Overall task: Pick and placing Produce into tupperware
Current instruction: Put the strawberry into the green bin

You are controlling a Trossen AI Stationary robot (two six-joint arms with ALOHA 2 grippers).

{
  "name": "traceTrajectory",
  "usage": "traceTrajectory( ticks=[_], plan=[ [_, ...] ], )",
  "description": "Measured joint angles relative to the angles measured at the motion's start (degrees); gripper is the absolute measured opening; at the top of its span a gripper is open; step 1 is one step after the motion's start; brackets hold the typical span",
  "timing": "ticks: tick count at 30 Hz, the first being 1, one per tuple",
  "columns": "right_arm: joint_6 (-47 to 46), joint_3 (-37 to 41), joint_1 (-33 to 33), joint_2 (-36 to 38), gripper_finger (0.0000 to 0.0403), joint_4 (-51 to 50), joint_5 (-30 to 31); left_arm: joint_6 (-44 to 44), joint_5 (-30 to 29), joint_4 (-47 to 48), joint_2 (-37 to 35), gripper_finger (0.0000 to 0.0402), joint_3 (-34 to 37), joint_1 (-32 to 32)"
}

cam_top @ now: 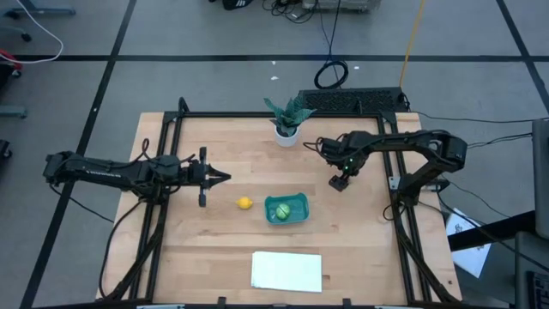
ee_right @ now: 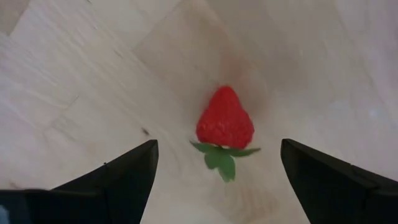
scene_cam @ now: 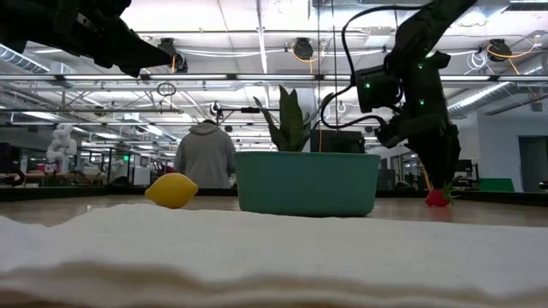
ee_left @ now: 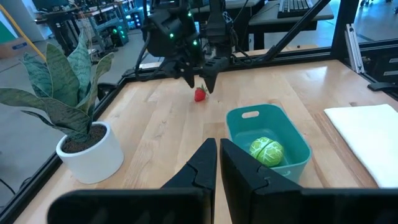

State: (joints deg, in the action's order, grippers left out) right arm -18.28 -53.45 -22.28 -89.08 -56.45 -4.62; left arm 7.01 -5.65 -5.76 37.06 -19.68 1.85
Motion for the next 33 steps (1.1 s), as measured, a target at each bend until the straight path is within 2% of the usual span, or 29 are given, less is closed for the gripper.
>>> traceTrajectory(
  ticks=[8,16,33],
  plan=[
    [-1.4,3.0,-0.2,0.0,0.0332,6.4,0.0,0.0,0.0,0.0,0.0,0.0026,0.0,0.0],
    [-1.4,3.8,-0.2,0.0,0.0328,6.1,0.3,0.2,0.0,0.0,0.0,0.0026,0.0,0.0],
    [0.1,3.8,-0.2,0.0,0.0248,8.8,0.5,0.2,0.0,0.0,0.0,0.0026,0.0,0.0]
  ],
)
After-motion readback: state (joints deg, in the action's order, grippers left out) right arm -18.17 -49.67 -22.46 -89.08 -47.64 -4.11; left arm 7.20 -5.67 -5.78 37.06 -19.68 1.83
